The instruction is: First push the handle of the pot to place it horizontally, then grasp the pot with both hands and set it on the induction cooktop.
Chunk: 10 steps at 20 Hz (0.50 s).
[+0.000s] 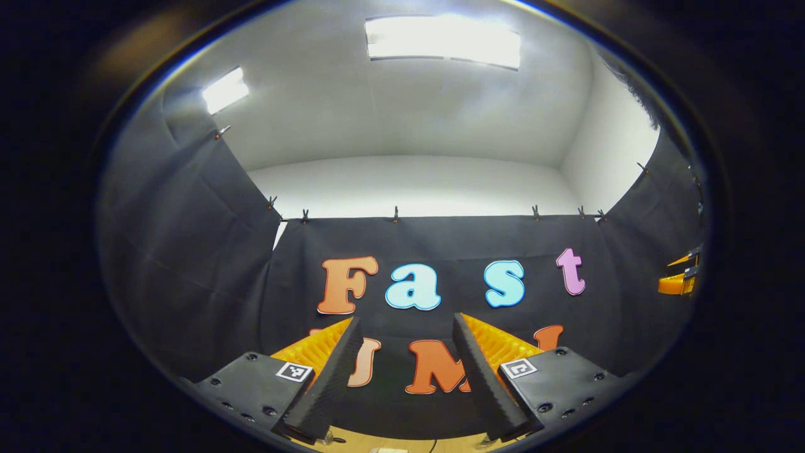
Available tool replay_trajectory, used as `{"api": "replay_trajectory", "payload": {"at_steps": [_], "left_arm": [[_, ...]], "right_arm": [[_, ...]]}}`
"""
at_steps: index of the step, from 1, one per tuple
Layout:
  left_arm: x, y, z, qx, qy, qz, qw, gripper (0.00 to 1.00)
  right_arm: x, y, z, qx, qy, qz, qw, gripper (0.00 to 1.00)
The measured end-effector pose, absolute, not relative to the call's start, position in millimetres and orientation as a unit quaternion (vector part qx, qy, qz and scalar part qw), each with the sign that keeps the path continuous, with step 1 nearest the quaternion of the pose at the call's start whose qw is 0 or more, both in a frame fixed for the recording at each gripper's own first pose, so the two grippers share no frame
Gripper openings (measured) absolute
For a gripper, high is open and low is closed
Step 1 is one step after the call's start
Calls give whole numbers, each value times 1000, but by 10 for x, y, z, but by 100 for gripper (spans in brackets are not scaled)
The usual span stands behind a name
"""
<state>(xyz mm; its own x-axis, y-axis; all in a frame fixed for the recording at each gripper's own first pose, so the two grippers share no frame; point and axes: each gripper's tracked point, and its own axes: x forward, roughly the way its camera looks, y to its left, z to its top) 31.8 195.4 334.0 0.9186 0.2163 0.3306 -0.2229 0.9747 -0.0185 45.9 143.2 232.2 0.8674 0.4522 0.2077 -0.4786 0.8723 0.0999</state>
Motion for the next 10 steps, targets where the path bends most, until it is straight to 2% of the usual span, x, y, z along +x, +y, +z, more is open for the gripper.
{"api": "replay_trajectory", "payload": {"at_steps": [2,3,4,10], "left_arm": [[295,1980,3314,2,-170,112,979,93],[297,2014,3299,1,-169,116,979,97],[281,2028,3288,1,-168,120,979,93],[238,2088,3204,3,-158,133,978,93]], "right_arm": [[443,1449,2276,75,-85,243,963,95],[445,1463,2261,77,-83,244,963,95],[431,1470,2264,78,-83,245,963,97],[389,1456,2358,83,-103,246,960,95]]}}
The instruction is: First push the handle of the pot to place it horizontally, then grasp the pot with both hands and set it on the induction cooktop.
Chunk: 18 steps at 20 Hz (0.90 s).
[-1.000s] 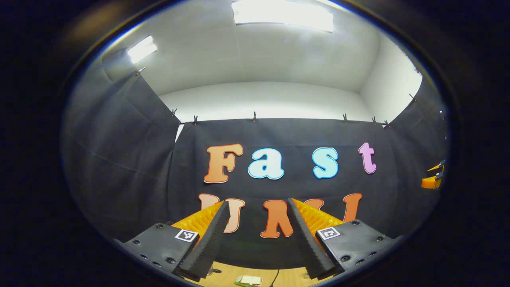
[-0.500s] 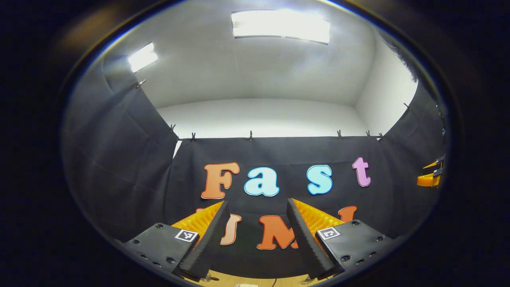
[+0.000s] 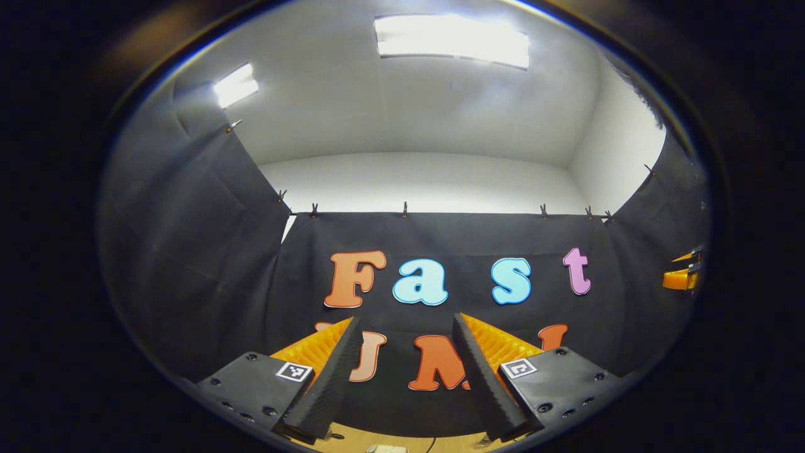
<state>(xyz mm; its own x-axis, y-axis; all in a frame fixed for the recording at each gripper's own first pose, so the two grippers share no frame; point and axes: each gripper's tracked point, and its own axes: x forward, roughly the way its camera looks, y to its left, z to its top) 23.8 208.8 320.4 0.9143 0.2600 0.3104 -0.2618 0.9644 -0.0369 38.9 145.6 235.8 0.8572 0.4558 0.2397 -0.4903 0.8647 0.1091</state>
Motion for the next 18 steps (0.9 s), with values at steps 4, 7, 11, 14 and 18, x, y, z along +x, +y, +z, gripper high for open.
{"api": "replay_trajectory", "payload": {"at_steps": [4,7,11,14,18], "left_arm": [[235,2136,3137,14,-148,142,979,96],[251,2151,3091,8,-145,145,979,96],[248,2228,3037,5,-138,156,978,96],[232,2237,3022,-1,-138,160,977,96],[243,2239,3023,-7,-142,160,977,97]], "right_arm": [[398,1435,2290,83,-98,241,962,95],[418,1422,2221,82,-89,236,964,95],[450,1384,2165,77,-87,229,966,95],[446,1381,2139,77,-84,228,967,95],[474,1354,2100,82,-81,223,968,95]]}}
